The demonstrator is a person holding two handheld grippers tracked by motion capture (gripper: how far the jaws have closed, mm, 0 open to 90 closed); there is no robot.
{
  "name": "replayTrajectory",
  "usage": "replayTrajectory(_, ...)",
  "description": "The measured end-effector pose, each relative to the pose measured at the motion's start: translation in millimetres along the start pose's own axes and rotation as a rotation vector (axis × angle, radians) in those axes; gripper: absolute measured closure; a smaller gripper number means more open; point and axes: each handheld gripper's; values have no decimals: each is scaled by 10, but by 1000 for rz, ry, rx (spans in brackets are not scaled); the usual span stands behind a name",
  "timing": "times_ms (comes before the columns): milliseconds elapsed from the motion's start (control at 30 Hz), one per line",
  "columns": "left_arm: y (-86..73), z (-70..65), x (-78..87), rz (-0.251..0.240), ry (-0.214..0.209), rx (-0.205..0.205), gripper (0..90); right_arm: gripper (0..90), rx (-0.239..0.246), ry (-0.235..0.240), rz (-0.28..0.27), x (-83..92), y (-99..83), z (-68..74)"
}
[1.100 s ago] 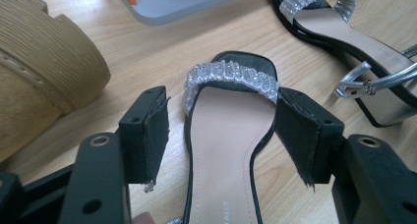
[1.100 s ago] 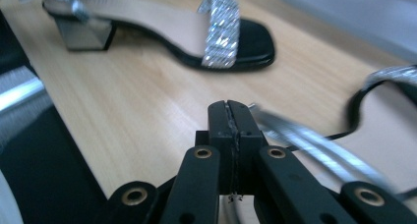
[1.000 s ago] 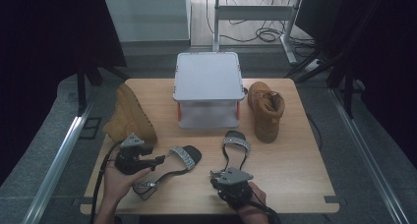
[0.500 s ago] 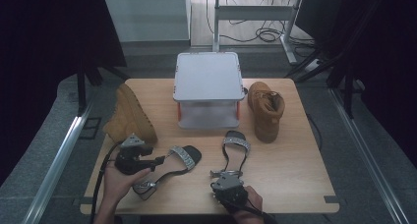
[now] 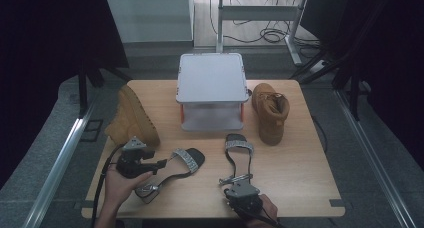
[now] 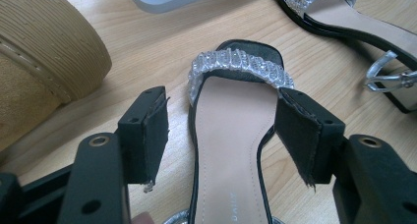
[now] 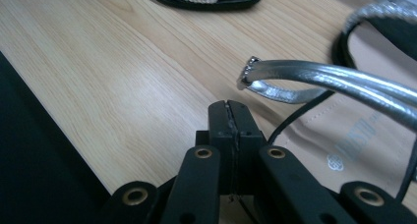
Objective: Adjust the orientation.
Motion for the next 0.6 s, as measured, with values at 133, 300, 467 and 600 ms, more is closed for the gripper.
replayTrajectory(133,-5,9,1,1,0,3,378,899,-19,-2,-1,49,-60,-75)
replayTrajectory(300,-10,10,-13,7,1,5,377,899,-65,-15,-15,139,-209,-250)
replayTrajectory(467,-12,-1,-29,15,1,1,377,900,-106,-47,-15,208,-313,-412)
replayTrajectory(600,-18,4,-34,19,1,2,377,899,-120,-52,-32,257,-376,-555)
Point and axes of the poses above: each handheld gripper's, and its own axes: x roughly backward along the jaws, y roughly out of its top, z roughly to its left, and after that the axes turned 5 degrees about -y, right-handed
